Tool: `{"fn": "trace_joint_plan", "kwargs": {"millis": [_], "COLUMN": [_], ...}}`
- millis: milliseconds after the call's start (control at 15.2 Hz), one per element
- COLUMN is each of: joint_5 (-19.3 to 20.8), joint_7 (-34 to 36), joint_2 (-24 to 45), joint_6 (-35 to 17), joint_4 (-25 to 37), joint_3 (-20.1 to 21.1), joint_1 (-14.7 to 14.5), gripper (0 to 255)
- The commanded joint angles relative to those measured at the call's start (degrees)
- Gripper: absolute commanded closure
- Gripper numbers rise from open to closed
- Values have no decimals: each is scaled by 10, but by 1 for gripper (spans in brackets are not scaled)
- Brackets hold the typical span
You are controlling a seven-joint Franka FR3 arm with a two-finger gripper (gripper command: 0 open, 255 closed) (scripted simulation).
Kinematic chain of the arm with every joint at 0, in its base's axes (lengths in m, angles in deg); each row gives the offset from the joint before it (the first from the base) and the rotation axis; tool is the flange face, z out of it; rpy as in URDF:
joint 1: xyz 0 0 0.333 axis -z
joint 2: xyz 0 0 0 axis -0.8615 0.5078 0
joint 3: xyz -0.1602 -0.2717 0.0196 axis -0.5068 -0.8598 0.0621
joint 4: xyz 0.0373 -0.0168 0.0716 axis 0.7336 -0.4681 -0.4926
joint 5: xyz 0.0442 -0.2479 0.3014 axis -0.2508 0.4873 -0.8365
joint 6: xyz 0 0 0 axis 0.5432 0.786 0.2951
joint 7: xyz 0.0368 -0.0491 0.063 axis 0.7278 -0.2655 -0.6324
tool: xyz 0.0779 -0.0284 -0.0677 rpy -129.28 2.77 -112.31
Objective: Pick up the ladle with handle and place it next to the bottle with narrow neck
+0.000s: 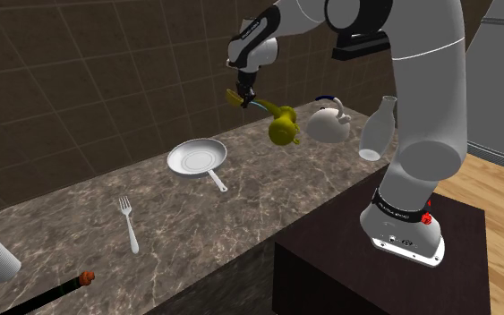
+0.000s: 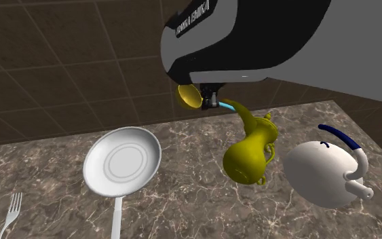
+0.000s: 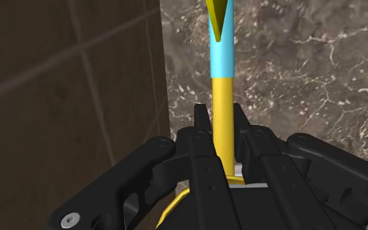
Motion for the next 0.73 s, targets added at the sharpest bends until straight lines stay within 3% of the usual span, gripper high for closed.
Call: {"fn": "trace_joint_plan", "kwargs": {"millis": [0, 660], "joint_5": [5, 23], "joint_7": [4, 19], "joint_2": [-9, -41], "joint_6": [13, 76], "joint_4": [4, 38], "joint_3": [-2, -11], "joint_1": [-2, -6], "gripper": [255, 255]}}
